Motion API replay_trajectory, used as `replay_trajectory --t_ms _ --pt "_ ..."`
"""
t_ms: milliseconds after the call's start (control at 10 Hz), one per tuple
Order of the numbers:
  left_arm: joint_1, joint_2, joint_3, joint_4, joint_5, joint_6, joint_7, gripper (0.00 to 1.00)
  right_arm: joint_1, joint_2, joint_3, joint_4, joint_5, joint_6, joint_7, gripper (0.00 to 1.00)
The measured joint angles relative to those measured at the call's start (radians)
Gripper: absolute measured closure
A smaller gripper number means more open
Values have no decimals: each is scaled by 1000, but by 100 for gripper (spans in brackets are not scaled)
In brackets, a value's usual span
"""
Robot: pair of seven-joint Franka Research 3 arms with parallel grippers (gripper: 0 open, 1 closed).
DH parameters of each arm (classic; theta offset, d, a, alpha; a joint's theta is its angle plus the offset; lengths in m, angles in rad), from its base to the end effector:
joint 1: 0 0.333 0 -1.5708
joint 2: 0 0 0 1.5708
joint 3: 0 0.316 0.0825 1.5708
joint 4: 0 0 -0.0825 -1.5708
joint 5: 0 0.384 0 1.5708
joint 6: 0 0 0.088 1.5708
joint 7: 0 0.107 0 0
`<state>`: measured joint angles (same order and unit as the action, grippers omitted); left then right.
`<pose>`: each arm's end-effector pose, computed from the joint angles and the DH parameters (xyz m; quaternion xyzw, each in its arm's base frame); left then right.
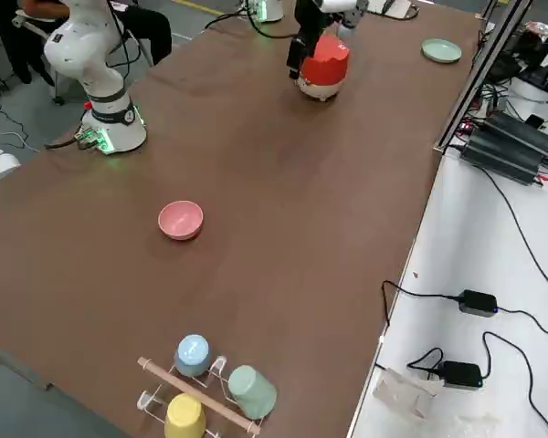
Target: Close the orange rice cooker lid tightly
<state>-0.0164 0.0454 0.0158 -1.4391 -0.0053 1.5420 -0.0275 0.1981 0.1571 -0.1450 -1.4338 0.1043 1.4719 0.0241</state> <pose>0.5662 -0.0012 0.6585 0.9995 0.0133 0.0287 0.0027 0.5889 0.0502 0.5915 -0.9973 -0.0168 0.0602 0.0385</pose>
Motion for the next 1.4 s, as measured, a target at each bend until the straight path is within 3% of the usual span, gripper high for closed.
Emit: replay_trajectory --t_ms 300,800,1400 --pt "0 -5 1 0 0 0 0 0 -61 -63 27 -2 -33 -71 23 0" --pt "1 -5 2 0 0 -2 1 0 -93 -69 -14 -12 -36 -72 46 0" --pt "1 -5 3 0 0 -4 1 0 -96 -69 -13 -19 -36 -62 45 0"
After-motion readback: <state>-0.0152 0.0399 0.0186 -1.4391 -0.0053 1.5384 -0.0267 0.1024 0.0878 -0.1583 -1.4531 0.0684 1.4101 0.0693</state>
